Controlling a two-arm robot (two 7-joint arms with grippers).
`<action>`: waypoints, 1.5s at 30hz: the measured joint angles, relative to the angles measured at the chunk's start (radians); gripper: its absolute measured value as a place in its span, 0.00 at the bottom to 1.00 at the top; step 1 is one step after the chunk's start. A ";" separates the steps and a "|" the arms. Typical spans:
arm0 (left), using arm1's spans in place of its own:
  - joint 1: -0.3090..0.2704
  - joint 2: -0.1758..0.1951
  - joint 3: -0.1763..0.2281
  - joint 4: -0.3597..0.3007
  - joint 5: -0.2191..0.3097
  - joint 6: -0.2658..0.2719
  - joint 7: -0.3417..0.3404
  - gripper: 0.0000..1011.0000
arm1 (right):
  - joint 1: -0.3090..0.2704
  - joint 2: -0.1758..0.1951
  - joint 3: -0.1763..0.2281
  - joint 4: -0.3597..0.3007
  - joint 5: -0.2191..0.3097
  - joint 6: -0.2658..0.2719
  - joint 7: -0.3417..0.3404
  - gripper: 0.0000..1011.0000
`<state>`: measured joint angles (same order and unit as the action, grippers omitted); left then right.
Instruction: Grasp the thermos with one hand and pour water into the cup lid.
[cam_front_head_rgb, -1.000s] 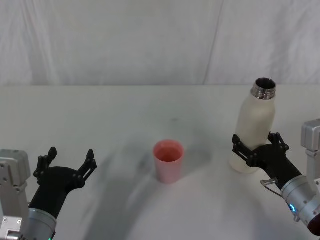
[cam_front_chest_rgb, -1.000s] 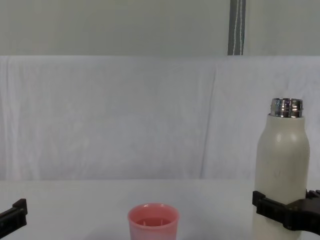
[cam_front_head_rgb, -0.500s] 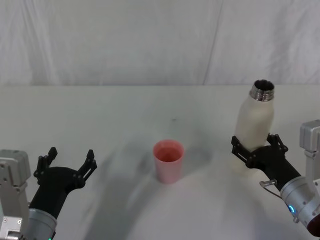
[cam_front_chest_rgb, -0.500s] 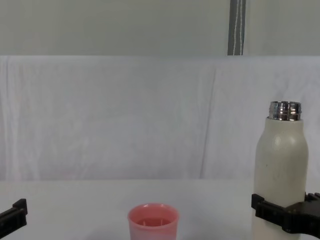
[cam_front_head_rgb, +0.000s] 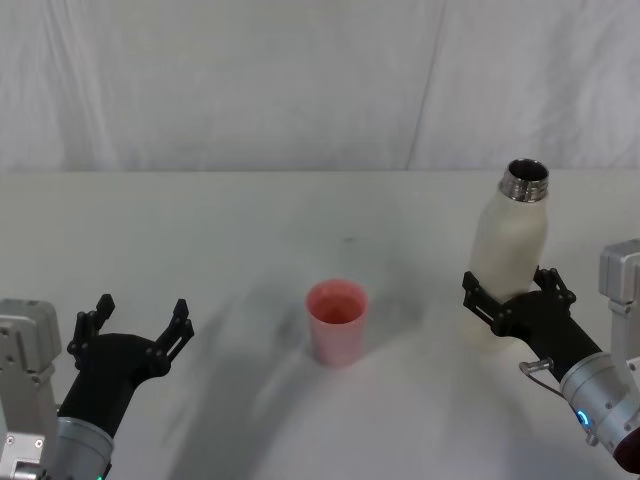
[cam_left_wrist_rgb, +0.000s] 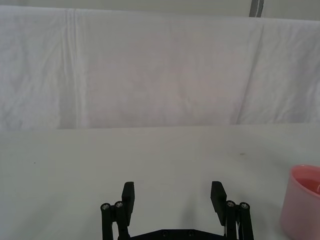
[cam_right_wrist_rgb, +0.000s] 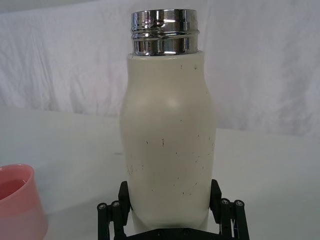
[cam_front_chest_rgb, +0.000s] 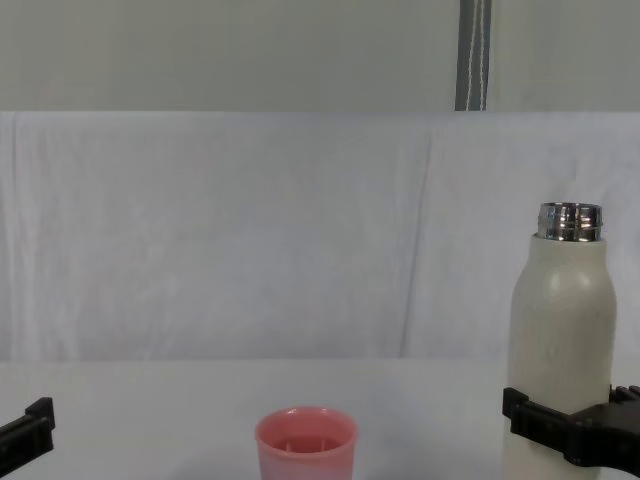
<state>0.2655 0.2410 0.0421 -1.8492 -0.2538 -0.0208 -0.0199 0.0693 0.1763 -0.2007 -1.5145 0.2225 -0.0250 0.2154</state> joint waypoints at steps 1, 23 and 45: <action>0.000 0.000 0.000 0.000 0.000 0.000 0.000 0.99 | 0.000 0.000 0.000 0.000 0.000 0.000 0.000 0.94; 0.000 0.000 0.000 0.000 0.000 0.000 0.000 0.99 | -0.001 0.000 0.000 -0.001 0.001 0.000 -0.001 0.99; 0.000 0.000 0.000 0.000 0.000 0.000 0.000 0.99 | -0.012 0.007 0.002 -0.002 0.001 0.000 -0.001 0.99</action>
<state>0.2655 0.2410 0.0421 -1.8492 -0.2539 -0.0208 -0.0198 0.0572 0.1835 -0.1983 -1.5163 0.2232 -0.0253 0.2144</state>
